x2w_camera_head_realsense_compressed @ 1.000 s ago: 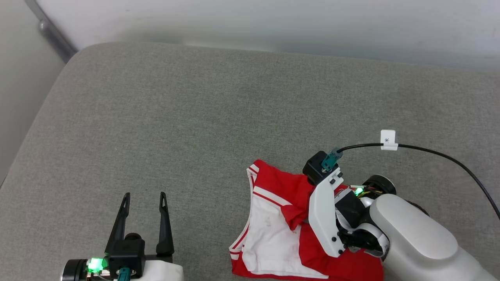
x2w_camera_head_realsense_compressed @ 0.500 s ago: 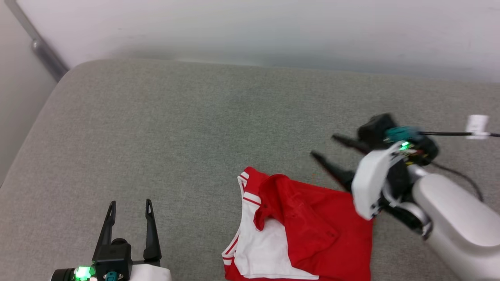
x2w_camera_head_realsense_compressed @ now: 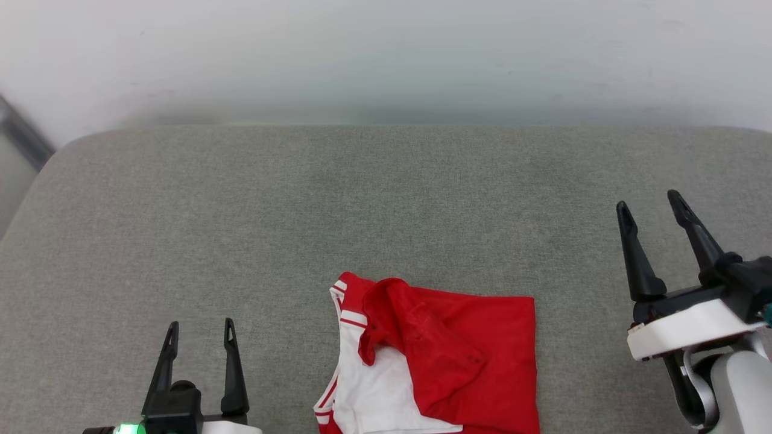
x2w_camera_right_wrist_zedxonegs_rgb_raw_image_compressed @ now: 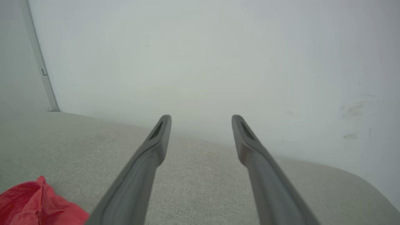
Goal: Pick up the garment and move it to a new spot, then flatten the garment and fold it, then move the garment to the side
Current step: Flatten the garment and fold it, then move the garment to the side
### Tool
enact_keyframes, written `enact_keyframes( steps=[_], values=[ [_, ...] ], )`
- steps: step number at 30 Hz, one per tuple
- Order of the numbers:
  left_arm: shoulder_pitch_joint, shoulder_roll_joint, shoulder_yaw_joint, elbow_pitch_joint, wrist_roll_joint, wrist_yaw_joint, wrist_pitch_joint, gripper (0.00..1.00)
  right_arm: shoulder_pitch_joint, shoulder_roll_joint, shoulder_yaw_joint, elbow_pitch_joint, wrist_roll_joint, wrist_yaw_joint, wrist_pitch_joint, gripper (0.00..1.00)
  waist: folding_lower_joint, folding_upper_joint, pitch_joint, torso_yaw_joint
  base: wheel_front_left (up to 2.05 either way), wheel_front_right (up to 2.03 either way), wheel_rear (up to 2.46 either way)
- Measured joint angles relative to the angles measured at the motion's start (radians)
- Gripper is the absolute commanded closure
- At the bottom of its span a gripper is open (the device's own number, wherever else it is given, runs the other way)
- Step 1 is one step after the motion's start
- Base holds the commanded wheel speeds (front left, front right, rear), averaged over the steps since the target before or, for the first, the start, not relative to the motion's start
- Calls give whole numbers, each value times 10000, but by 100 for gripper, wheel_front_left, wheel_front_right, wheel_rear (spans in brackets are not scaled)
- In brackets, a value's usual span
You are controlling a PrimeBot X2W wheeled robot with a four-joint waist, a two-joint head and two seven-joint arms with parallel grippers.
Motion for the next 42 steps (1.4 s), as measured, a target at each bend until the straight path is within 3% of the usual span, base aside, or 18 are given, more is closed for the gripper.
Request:
enact_keyframes(
  steps=[5,12,22,29,32,36,39,42],
  values=[
    [12,-21,-4,-48,2,-84,-10,0,1385,978,-961,-1547,-570,0,-27,0,0,0,-30,-50,0,0,0],
    [216,-12,-8,-65,4,-173,-10,0,2945,1732,-1386,-2351,-779,0,-29,0,0,0,-180,8,0,0,0],
    [539,4,-169,-121,-2,-447,-12,0,4186,2038,-1641,-2502,-823,0,-29,0,0,-1,-459,156,0,0,0],
    [603,-38,-142,-130,-10,-497,-12,0,3893,2040,-1691,-2658,-832,0,-29,0,0,0,-468,196,0,0,0],
    [595,-65,-134,-123,-10,-499,-12,0,2943,1507,-1622,-2859,-819,0,-29,0,0,-1,-432,215,0,0,0],
    [556,-81,-128,-102,-8,-523,-12,0,1657,336,-907,-2604,-313,0,332,0,0,0,-387,231,0,0,0],
    [487,-111,-107,-98,-10,-525,-12,0,687,-708,23,-2447,531,2,2180,0,0,0,-331,258,0,0,0],
    [461,-142,-117,-102,-10,-541,-12,0,237,-1526,947,-2243,2011,2,5133,0,0,0,-276,281,0,0,0]
  ],
)
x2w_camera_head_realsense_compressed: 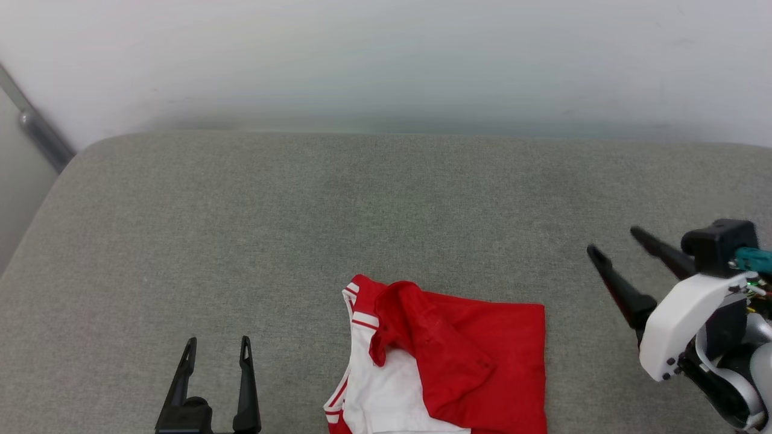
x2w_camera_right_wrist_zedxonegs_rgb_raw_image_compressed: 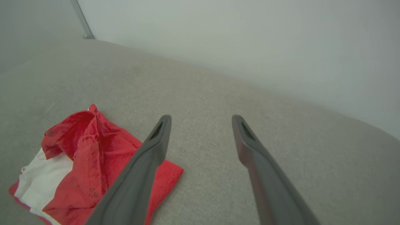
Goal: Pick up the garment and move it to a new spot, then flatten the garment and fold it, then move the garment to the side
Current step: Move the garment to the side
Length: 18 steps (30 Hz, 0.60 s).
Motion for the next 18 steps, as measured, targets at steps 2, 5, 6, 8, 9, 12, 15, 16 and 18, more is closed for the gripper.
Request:
enact_keyframes(
  steps=[2,5,6,8,9,12,15,16,18],
  values=[
    [-17,-12,-10,2,-2,-33,0,0,-122,-644,485,138,1214,0,1939,0,0,0,57,19,0,0,0],
    [-91,-38,-13,-2,-2,-69,0,0,-208,-1231,545,389,2920,0,3908,0,0,0,174,79,0,0,0],
    [-124,-50,-15,-6,-2,-73,0,0,-217,-1340,474,522,3335,-2,4347,0,0,0,223,107,0,0,0],
    [-241,-61,-33,-19,-2,-92,0,0,-204,-1310,230,892,4366,-2,5074,0,0,0,332,167,0,0,0],
    [-304,-67,-42,-27,-2,-128,0,0,-173,-1262,186,1058,4732,-2,5407,0,0,0,390,203,0,0,0],
    [-455,-81,-77,-35,0,-167,0,0,-105,-1154,182,1457,5145,-2,5856,0,0,0,596,318,0,0,0],
    [-747,-105,-165,-27,2,-251,0,0,-105,-817,232,1918,5373,-2,5883,0,0,0,824,487,0,0,0],
    [-822,-109,-178,-25,2,-272,0,0,-104,-663,305,2027,5438,-2,5875,0,0,0,906,547,0,0,0],
    [-945,-117,-224,-27,2,-313,0,0,-113,-328,401,2259,5584,-2,5785,0,0,0,1074,657,0,0,0]
  ],
)
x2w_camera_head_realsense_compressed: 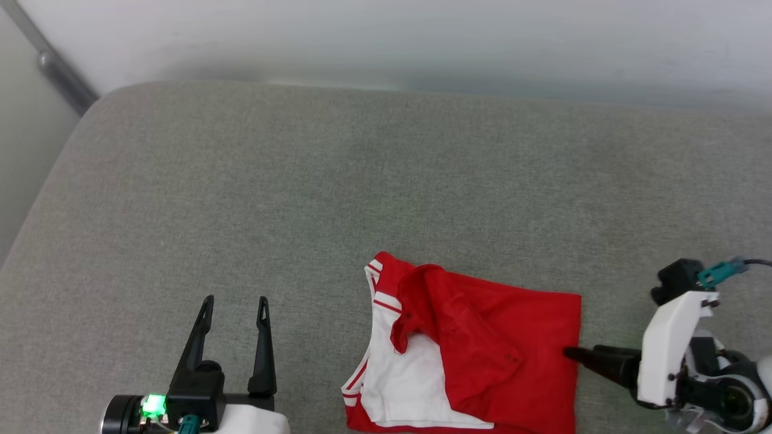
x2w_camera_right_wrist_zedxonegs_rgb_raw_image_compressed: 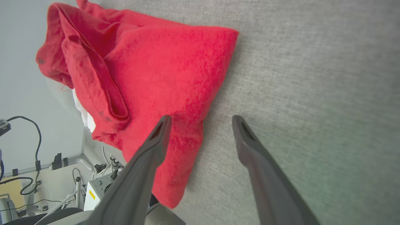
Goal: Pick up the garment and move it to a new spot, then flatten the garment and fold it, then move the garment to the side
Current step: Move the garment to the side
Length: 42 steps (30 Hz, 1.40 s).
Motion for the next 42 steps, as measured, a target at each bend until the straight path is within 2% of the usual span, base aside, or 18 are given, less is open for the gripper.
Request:
enact_keyframes(
  steps=[8,14,15,16,24,29,37,42],
  values=[
    [-496,-88,-132,40,-4,-35,0,0,-486,690,625,911,161,10,-372,0,0,0,665,321,0,0,0],
    [-673,-163,-240,107,-6,-102,0,0,-952,627,1496,1296,-138,25,-468,0,-2,0,899,513,0,0,0],
    [-711,-169,-255,111,-6,-102,0,0,-998,577,1624,1306,-153,25,-495,60,-1,0,907,542,0,0,0],
    [-721,-174,-249,123,-6,-102,0,0,-1006,523,1728,1310,-157,25,-640,100,-2,0,908,562,0,0,0],
    [-406,-201,-201,278,-6,-92,0,0,-1108,58,2633,1200,-113,6,-1695,100,0,0,443,562,0,0,0],
    [-33,-198,-54,263,-6,-19,0,0,-1616,-570,3091,324,-8,0,-2151,100,-1,0,-24,326,0,0,0],
    [321,-201,288,-13,-96,12,0,0,-2575,-2178,3893,-1605,-481,2,-2050,100,0,0,-332,-856,0,0,0],
    [299,-201,464,-203,-90,-19,0,0,-3025,-3292,3898,-2196,-913,2,-1916,100,-1,1,-169,-1835,0,0,0]
  ],
)
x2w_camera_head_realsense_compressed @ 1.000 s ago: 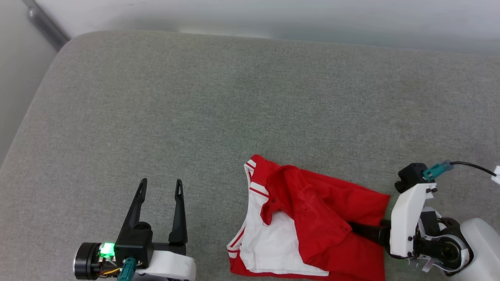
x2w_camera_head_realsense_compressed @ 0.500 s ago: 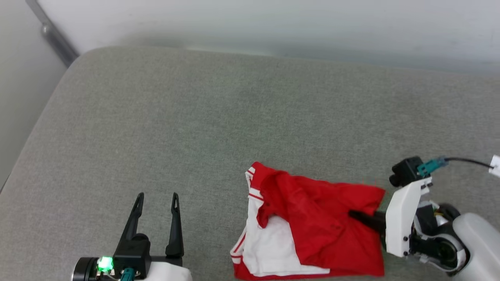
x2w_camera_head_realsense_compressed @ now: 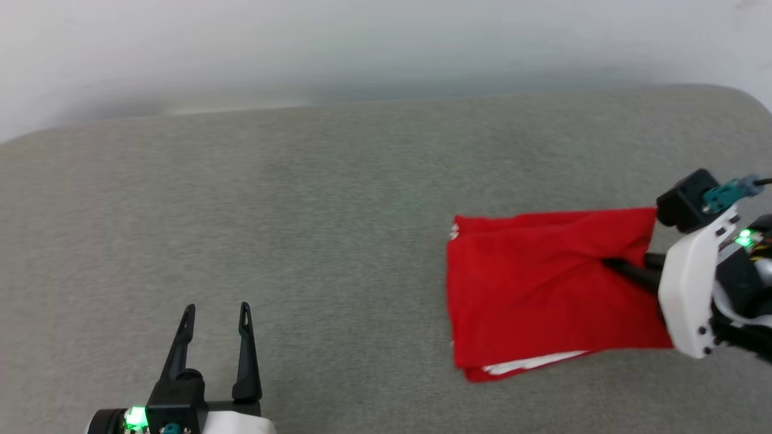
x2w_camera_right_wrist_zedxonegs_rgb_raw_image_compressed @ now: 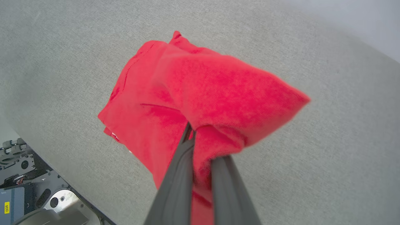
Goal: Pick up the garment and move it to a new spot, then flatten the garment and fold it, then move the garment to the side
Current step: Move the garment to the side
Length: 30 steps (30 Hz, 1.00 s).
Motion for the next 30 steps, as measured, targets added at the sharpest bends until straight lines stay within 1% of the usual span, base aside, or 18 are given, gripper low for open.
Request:
enact_keyframes(
  steps=[5,7,13,17,21,27,30],
  values=[
    [-367,150,121,-215,90,-105,0,0,-394,-769,-397,40,-602,0,-75,100,0,0,502,-876,0,0,0],
    [-573,257,115,-305,134,-199,0,0,-590,-1081,-596,318,-926,0,-150,100,0,0,838,-1110,0,0,0],
    [-1209,679,54,-506,282,-458,0,0,-1455,-1603,-980,1569,-2150,2,-322,100,0,0,1946,-1623,0,0,0],
    [-1588,886,56,-738,291,-520,0,0,-2018,-1613,-1277,2681,-2700,2,-468,100,1,-1,2684,-1793,0,0,0],
    [-1823,1053,82,-1020,291,-523,0,0,-2612,-1480,-1572,3582,-3382,4,-610,100,2,-1,3365,-1883,0,0,0],
    [-2111,1258,130,-1363,290,-523,0,0,-3331,-1058,-2188,4922,-4445,4,-957,100,2,0,4217,-1906,0,0,0],
    [-2116,1308,153,-1398,280,-512,0,0,-3548,-635,-2543,5563,-4784,4,-1277,100,2,0,4414,-1893,0,0,0]
  ],
)
